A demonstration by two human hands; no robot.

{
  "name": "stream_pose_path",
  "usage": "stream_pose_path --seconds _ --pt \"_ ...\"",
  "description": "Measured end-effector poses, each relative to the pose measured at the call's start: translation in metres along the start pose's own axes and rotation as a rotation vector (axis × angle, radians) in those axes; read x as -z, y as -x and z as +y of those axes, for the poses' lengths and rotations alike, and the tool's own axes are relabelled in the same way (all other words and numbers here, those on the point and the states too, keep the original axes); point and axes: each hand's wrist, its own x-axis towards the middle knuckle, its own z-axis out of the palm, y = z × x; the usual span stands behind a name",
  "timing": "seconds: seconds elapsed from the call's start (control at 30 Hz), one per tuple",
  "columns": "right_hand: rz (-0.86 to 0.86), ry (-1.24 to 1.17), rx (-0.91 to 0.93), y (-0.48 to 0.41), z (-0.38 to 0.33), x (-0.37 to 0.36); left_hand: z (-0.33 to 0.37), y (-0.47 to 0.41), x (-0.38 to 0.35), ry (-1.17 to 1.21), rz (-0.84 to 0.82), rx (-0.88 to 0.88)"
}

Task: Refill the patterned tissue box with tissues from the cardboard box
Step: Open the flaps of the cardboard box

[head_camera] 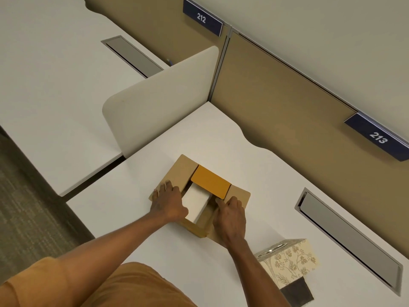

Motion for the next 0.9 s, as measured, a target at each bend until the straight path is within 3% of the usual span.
stream_pose_path --seconds 0.17,0.4,0.9 --pt "-0.029 -0.156 -0.029 -0.01 0.004 0.006 -0.02 0.013 -0.026 -0.178 -0.009 -0.101" --pt "-0.005 -0.412 -0.162 -0.037 0.019 0.012 -0.026 0.016 -0.044 -0.269 0.038 -0.113" --pt "-0.179 -0.042 -0.156 -0.102 0.024 0.012 -0.029 0.009 -0.057 -0.373 0.166 -0.168"
